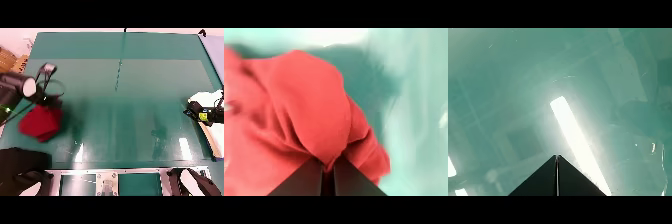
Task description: Fold the shirts.
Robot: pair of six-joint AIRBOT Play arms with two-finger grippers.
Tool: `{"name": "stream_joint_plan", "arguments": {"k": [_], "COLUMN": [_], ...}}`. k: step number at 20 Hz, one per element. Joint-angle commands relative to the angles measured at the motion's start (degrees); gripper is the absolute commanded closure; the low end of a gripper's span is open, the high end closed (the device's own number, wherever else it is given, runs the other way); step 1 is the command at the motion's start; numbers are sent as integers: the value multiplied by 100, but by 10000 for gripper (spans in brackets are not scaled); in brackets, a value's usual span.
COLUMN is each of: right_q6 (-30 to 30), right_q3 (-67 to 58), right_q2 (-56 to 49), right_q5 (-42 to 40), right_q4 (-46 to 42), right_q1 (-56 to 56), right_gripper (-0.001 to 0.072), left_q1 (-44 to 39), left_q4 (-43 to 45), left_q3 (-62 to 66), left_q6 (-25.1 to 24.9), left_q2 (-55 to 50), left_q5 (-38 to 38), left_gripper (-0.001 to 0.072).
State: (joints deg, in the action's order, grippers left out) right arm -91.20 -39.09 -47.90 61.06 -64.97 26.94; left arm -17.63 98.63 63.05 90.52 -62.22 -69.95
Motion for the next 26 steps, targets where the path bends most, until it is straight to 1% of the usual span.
{"name": "stream_joint_plan", "arguments": {"k": [1, 4, 7, 8, 9, 10, 13, 16, 17, 19, 20, 21, 22, 24, 26], "right_q6": [-2, -2, 0, -2, -2, -2, -2, -2, -2, 0, 4, 52, 251, 826, 1604], "right_q3": [2, 2, 2, 2, 2, 2, 2, 2, 2, 2, 2, 2, 2, 0, 0], "right_q2": [0, 0, 0, 0, 0, 0, -2, -4, -11, -72, -170, -321, -511, -997, -1513], "right_q5": [0, 0, 0, 0, 0, 0, -2, -24, -92, -175, -179, -195, -214, -216, -214], "right_q4": [0, 0, 0, 2, 2, 2, 2, 2, 4, 7, 7, 37, 223, 1034, 2155], "right_q1": [-7, -7, -7, -7, -7, -7, -7, -7, -7, -7, -7, -7, -7, -7, -11], "right_gripper": [699, 699, 699, 699, 699, 699, 699, 699, 699, 698, 650, 506, 446, 426, 287], "left_q1": [-1174, -2107, -2531, -2535, -2516, -2507, -2190, -1449, -1161, -671, -485, -330, -229, -179, -192], "left_q4": [-737, -1106, -2068, -2345, -2457, -2446, -2214, -2223, -2245, -2417, -2586, -2835, -3091, -3637, -4343], "left_q3": [1272, 1443, 1445, 1445, 1445, 1445, 1519, 1547, 1478, 1174, 918, 584, 216, -452, -863], "left_q6": [-256, -258, -417, -459, -455, -444, -442, -136, -42, -37, -37, -39, -50, -55, -153], "left_q2": [-55, -286, -844, -1045, -1222, -1316, -1294, -1281, -1292, -1325, -1327, -1327, -1327, -1329, -1456], "left_q5": [581, 1419, 2013, 2044, 1980, 1836, 1244, 586, 444, 426, 560, 835, 1235, 2194, 2966], "left_gripper": [686, 686, 677, 425, 97, 26, 25, 25, 26, 26, 26, 25, 25, 24, 24]}}
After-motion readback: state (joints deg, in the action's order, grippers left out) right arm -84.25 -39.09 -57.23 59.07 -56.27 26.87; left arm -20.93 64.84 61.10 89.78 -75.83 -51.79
